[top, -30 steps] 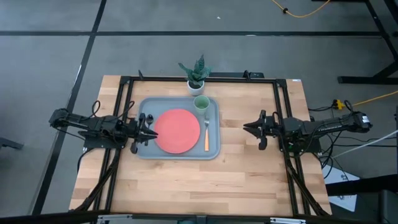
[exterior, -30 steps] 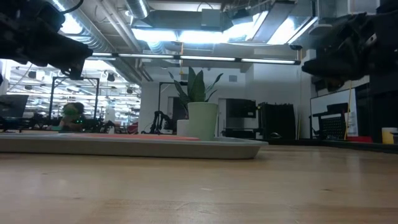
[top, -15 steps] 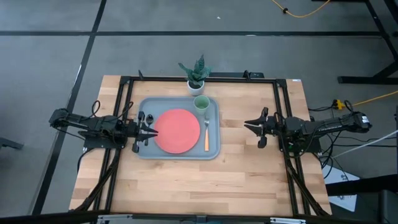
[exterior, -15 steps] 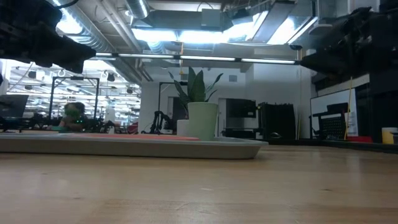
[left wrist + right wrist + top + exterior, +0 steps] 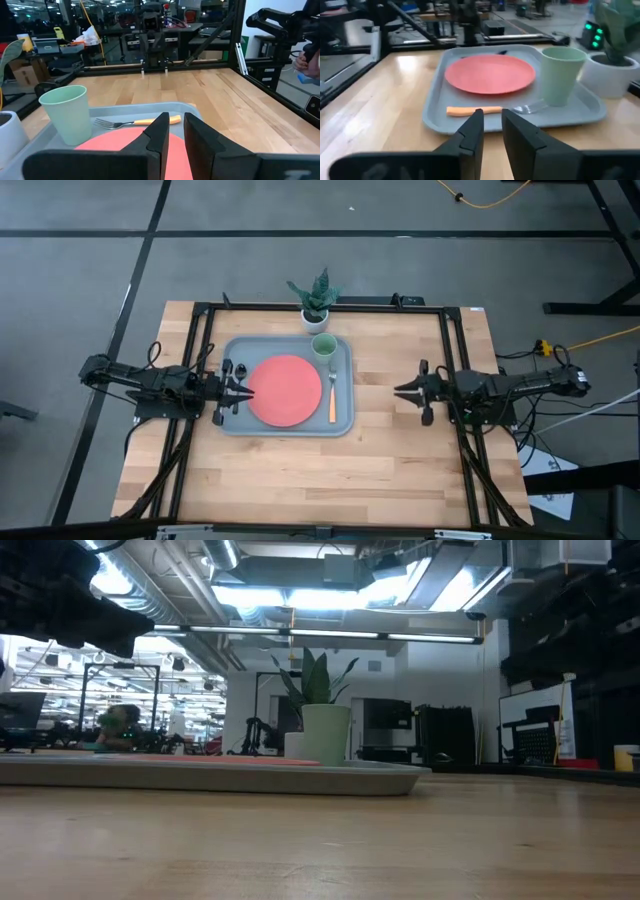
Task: Pick and place plate/cup/fork/spoon on tray
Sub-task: Return to Home Position
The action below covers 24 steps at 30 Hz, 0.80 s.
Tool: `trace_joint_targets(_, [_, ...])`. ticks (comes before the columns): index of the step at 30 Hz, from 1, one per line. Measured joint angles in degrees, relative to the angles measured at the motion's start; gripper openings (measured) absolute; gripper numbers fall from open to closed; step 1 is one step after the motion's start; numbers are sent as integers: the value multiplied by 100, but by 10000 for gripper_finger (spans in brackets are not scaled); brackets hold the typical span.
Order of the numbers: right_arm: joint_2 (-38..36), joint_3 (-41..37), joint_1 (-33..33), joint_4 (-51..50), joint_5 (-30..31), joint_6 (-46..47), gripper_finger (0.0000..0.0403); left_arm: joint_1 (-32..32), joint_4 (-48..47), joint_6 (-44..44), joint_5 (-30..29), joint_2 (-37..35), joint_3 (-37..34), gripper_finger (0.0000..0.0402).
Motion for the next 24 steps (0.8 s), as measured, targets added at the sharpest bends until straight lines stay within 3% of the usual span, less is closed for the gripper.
trace_joint_targets(7, [-695, -13, 0, -51, -510, -432, 74, -1, -2, -2, -2, 0, 0, 51])
trace_joint_targets(11, [-1286, -13, 0, -148, -1113, -592, 74, -2, -4, -2, 0, 0, 0, 51])
trace_joint_targets(24, [-1300, -14, 15, -174, -1149, 7, 74, -2, -4, -4, 0, 0, 0, 51])
